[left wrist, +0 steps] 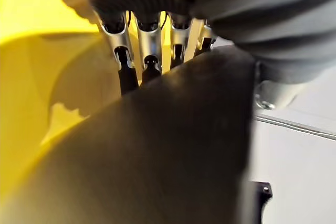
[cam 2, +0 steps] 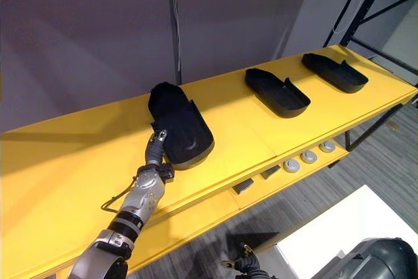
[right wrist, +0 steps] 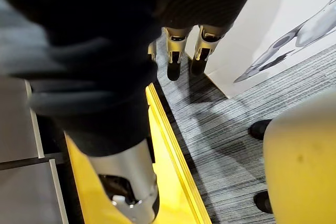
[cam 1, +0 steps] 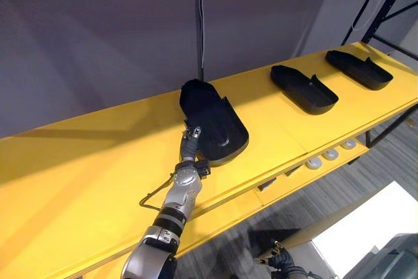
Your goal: Walk over and take plastic housings, then place them on the shelf
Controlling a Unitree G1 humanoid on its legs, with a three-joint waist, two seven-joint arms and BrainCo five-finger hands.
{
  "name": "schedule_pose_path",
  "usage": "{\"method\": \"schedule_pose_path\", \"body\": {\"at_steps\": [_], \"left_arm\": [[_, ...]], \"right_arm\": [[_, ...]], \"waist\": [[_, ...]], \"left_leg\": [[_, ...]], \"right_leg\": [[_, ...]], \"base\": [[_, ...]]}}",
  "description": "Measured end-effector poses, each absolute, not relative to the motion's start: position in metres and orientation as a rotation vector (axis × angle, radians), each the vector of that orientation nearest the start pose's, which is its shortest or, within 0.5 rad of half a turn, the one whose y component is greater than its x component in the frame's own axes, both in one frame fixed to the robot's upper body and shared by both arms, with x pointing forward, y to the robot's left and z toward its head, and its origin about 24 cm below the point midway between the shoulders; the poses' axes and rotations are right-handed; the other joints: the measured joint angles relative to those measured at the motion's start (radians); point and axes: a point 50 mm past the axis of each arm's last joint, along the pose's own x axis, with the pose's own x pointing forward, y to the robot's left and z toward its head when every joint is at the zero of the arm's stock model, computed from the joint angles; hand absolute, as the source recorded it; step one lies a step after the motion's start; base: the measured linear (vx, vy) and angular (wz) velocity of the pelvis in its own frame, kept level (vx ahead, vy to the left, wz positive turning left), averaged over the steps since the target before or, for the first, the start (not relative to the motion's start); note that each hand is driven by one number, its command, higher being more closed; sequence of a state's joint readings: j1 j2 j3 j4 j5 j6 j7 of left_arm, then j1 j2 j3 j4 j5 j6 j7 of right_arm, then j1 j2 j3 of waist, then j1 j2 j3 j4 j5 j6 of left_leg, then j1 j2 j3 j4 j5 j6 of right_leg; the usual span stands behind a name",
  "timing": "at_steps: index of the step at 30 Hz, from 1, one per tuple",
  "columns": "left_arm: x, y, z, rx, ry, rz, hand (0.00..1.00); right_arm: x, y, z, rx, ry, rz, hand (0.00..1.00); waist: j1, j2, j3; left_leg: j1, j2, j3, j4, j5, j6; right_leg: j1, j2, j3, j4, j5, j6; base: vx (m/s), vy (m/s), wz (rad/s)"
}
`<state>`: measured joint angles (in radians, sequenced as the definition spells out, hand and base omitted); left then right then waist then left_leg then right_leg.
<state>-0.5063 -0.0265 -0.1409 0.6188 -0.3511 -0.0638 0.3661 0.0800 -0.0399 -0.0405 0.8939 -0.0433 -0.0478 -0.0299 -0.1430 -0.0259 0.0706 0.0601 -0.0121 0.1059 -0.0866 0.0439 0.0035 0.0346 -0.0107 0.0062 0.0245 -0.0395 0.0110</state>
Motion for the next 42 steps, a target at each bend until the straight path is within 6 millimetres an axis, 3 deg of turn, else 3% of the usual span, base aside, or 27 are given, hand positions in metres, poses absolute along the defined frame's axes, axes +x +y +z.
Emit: {"method": "schedule_pose_path", "body": {"at_steps": [17,23,26,31,32,35,42], "left_arm": [[0.328,0.091,0.045,-0.290,0.129,0.164,0.00],[0.319,0.090,0.073,-0.231,-0.033,0.168,0.00],[0.309,0.071,0.107,-0.175,-0.203,0.089,0.00],[0.293,0.051,0.123,-0.106,-0.311,-0.039,0.00],[0.285,0.040,0.126,-0.095,-0.332,-0.126,1.00],[0.273,0.019,0.128,-0.062,-0.363,-0.287,1.00],[0.250,-0.011,0.118,-0.003,-0.375,-0.592,1.00]], "right_arm": [[0.134,-0.175,-0.144,-0.067,0.921,-0.083,0.00],[0.129,-0.174,-0.144,-0.064,0.924,-0.093,0.00],[0.122,-0.176,-0.144,-0.052,0.925,-0.110,0.00],[0.120,-0.176,-0.144,-0.034,0.917,-0.122,0.00],[0.118,-0.177,-0.144,-0.025,0.916,-0.128,0.00],[0.115,-0.177,-0.145,-0.014,0.921,-0.131,0.00],[0.113,-0.176,-0.147,-0.005,0.935,-0.106,0.00]], "waist": [[-0.004,-0.002,0.018],[0.008,-0.003,0.021],[0.046,-0.003,0.020],[0.052,-0.003,0.020],[0.061,-0.003,0.020],[0.077,-0.002,0.018],[0.069,-0.002,-0.006]], "left_leg": [[-0.002,0.005,-0.002,-0.001,0.003,0.005],[0.006,0.010,-0.013,0.000,0.004,0.003],[0.004,0.011,-0.023,0.000,0.006,0.000],[0.007,0.011,-0.024,-0.001,-0.001,-0.009],[0.006,0.011,-0.024,-0.001,-0.001,-0.009],[0.006,0.011,-0.024,-0.003,-0.001,-0.009],[0.003,0.011,-0.016,-0.001,0.004,-0.002]], "right_leg": [[0.006,0.005,-0.001,-0.019,0.023,-0.003],[0.019,0.007,-0.015,-0.019,0.021,-0.004],[0.018,0.007,-0.022,-0.010,0.016,-0.005],[0.016,0.006,-0.024,0.002,0.010,-0.003],[0.015,0.006,-0.023,0.002,0.010,-0.003],[0.015,0.006,-0.024,0.002,0.009,-0.002],[0.009,0.007,-0.017,0.000,0.010,-0.001]], "base": [[-0.05,0.001,0.00],[-0.01,-0.006,0.05],[-0.05,-0.012,0.11],[-0.02,-0.001,0.01],[0.00,0.000,0.00],[0.00,0.000,0.00],[0.00,0.002,-0.03]]}}
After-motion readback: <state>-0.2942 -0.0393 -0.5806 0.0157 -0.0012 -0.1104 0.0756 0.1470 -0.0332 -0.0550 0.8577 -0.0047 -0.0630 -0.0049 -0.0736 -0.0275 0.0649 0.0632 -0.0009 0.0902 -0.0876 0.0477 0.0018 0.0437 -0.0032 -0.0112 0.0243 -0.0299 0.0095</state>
